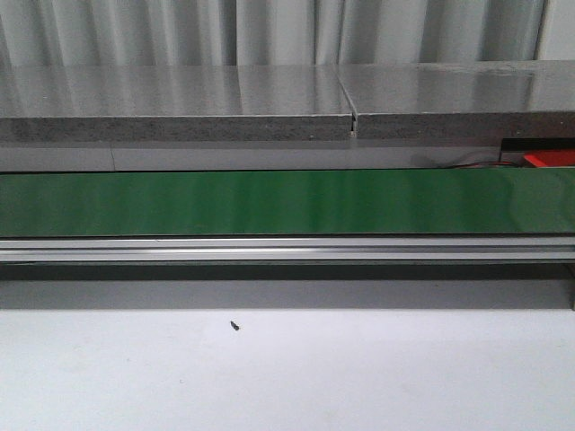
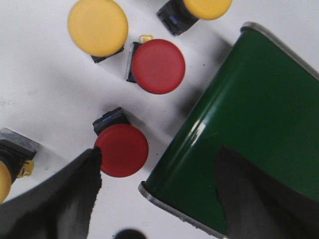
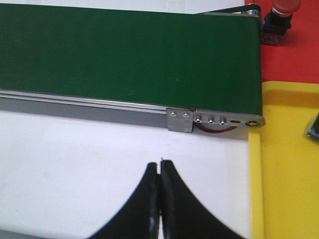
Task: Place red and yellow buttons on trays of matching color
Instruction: 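Move the left gripper over the next red button on the table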
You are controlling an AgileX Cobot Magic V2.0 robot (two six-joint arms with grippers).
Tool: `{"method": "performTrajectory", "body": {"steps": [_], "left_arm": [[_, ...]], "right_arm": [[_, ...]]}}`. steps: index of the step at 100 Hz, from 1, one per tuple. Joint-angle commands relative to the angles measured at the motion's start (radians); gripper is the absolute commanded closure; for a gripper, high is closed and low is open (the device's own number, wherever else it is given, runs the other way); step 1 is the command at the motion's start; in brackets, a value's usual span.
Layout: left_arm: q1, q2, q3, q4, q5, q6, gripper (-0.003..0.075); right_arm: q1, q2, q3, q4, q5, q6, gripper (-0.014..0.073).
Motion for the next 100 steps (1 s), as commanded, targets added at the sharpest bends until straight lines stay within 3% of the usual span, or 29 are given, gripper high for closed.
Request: {"method": "performTrajectory", "body": {"steps": [1, 51, 58, 84, 100], "left_arm": [[0.001, -0.001, -0.043, -0.012, 0.008, -0.019, 0.0260], [0.001, 0.108, -0.060, 0.046, 0.035, -0.039, 0.0266], [0.001, 0.108, -0.060, 0.048, 0.044, -0.041, 0.0300], [0.001, 0.108, -0.060, 0.055, 0.050, -0.041, 0.0547], [0.001, 0.083, -0.079, 0.052, 0.063, -0.015, 0.0588]], "right_arm": [[0.002, -0.003, -0.024, 0.014, -0.053, -0.012, 0.0664], [0.002, -0.003, -0.024, 0.014, -0.052, -0.012, 0.0664], [0.002, -0.003, -0.024, 0.014, -0.052, -0.012, 0.0664], [0.002, -0.003, -0.024, 0.014, -0.052, -0.012, 0.0664], [0.002, -0.003, -0.024, 0.014, -0.052, -0.012, 0.0664]]}}
